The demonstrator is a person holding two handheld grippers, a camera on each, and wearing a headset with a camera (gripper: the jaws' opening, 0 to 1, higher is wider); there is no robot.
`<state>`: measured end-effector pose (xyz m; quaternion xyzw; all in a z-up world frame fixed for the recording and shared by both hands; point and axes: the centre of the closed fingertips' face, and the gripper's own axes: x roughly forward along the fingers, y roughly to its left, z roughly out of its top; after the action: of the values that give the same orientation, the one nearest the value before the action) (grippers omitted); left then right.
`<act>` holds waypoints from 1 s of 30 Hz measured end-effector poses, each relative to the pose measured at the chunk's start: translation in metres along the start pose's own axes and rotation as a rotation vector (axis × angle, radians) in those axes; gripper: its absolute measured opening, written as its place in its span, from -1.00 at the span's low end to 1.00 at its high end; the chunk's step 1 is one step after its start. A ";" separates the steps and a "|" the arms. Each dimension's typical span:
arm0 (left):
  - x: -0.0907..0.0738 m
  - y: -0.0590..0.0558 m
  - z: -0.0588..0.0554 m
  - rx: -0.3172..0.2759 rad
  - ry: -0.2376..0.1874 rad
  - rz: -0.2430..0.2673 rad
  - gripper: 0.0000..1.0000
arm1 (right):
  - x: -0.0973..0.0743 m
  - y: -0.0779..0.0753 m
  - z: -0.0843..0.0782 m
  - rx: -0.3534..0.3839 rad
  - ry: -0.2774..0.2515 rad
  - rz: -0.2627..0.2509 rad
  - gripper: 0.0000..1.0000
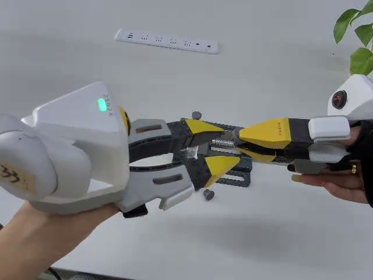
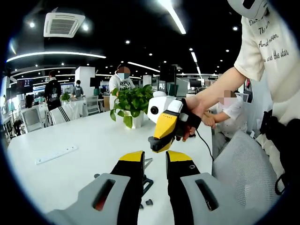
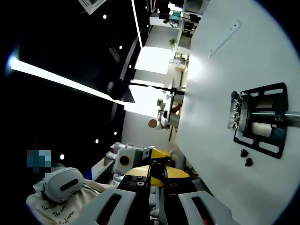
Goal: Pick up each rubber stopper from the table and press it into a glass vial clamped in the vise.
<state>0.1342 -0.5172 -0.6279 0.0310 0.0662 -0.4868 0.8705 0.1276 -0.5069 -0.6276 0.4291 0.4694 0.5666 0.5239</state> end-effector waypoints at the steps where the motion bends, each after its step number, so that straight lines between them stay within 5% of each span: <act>1: 0.001 -0.001 0.001 -0.003 -0.003 -0.005 -0.74 | 0.000 0.000 0.000 -0.003 0.000 0.001 -0.89; 30: 0.005 -0.019 0.003 0.015 0.005 -0.091 -0.92 | -0.007 -0.001 -0.016 0.019 0.061 0.021 -0.88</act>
<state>0.1207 -0.5313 -0.6252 0.0358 0.0661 -0.5263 0.8470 0.1131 -0.5147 -0.6316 0.4217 0.4857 0.5805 0.4993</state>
